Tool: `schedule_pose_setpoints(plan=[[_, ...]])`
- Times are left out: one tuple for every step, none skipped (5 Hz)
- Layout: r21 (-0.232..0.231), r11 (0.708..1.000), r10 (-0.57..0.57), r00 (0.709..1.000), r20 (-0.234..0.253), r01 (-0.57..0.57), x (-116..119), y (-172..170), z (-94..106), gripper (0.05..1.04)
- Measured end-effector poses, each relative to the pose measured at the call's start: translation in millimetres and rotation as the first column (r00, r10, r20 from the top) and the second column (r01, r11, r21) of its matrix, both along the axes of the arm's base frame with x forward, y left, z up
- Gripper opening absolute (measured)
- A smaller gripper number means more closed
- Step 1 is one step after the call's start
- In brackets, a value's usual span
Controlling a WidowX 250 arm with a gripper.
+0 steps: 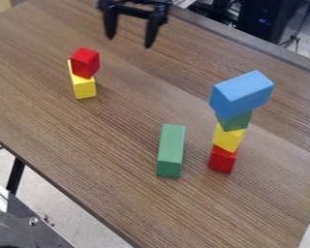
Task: Put the red block on the yellow block
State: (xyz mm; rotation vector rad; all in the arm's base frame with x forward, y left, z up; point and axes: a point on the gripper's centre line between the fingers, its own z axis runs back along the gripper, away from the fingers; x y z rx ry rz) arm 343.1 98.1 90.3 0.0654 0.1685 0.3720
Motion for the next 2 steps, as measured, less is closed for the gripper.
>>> schedule_pose_setpoints(plan=[[0.010, 0.996, -0.089, 0.996, -0.017, 0.089, 5.7, -21.8, 1.9, 0.999], [-0.028, 0.991, -0.133, 0.990, -0.040, 0.132, -1.4, -27.0, -7.7, 0.999]])
